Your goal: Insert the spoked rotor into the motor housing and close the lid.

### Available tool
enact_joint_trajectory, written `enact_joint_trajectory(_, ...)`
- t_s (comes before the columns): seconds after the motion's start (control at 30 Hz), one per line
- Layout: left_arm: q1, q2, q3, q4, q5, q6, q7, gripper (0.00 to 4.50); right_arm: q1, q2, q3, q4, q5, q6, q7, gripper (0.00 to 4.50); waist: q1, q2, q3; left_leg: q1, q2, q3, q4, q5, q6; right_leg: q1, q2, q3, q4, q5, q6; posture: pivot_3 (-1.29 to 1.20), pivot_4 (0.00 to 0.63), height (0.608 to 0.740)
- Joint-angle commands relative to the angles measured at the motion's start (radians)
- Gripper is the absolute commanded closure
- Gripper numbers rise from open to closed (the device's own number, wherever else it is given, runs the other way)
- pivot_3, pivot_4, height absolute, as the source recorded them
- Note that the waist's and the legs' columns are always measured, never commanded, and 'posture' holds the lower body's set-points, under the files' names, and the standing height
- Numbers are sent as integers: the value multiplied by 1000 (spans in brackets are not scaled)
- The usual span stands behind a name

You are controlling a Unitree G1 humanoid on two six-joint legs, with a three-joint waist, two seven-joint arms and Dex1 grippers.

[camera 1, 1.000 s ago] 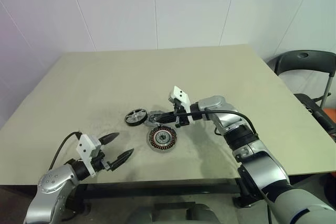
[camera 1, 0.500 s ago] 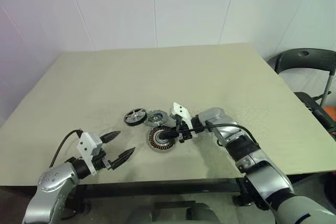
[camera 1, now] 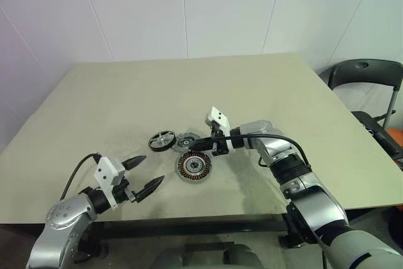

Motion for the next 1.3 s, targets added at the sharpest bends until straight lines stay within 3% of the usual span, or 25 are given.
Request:
enact_joint_trajectory(0.03, -4, 7, 14, -25, -15, -3, -2, 0, -15, 14, -27, -52, 43, 25, 8, 4480, 0, 0, 0, -2, 0, 0, 1, 0, 0, -2, 0, 0, 0, 0, 0, 0, 0, 740)
enact_joint_trajectory(0.2, -14, 20, 36, -4, -29, -2, -16, 0, -20, 23, -28, -66, 57, 39, 2, 4480, 1, 0, 0, -5, 0, 0, 1, 0, 0, -4, 0, 0, 0, 0, 0, 0, 0, 740)
enact_joint_trajectory(0.4, -20, 31, 53, 29, -37, -19, -35, 0, 7, -18, 54, -27, -31, -52, 21, 4480, 0, 0, 0, -5, 0, 0, 2, 0, 0, -3, 0, -1, 0, 0, 0, 0, 0, 740)
enact_joint_trajectory(0.73, -3, 17, 40, 17, -21, -30, -32, 0, 5, -2, -37, -99, 77, 28, 29, 4480, 0, 0, 0, -5, 0, 0, 2, 0, 0, -4, 0, -1, 1, 0, 0, 0, 0, 740)
enact_joint_trajectory(0.93, 9, 5, 34, 19, -15, -41, -32, 0, 44, -19, 22, -102, 30, 19, 39, 4480, 0, 0, 0, -5, 0, 0, 2, 0, 0, -4, 0, -1, 0, 0, 0, 0, 0, 740)
enact_joint_trajectory(1.1, 4, 5, 42, 54, -15, -59, -48, 0, 69, -51, 153, -10, -110, -72, 18, 4480, -1, 1, 0, -5, 0, 0, 2, 0, 0, -3, 0, -1, 1, 0, 0, 0, 0, 740)
enact_joint_trajectory(1.3, 2, 9, 47, 91, -13, -87, -65, 0, 12, -3, 53, -20, -33, -34, -7, 4480, -4, 0, -1, 5, 0, 1, 2, 0, 0, 6, 1, 0, 1, -2, -3, 0, 0, 740)
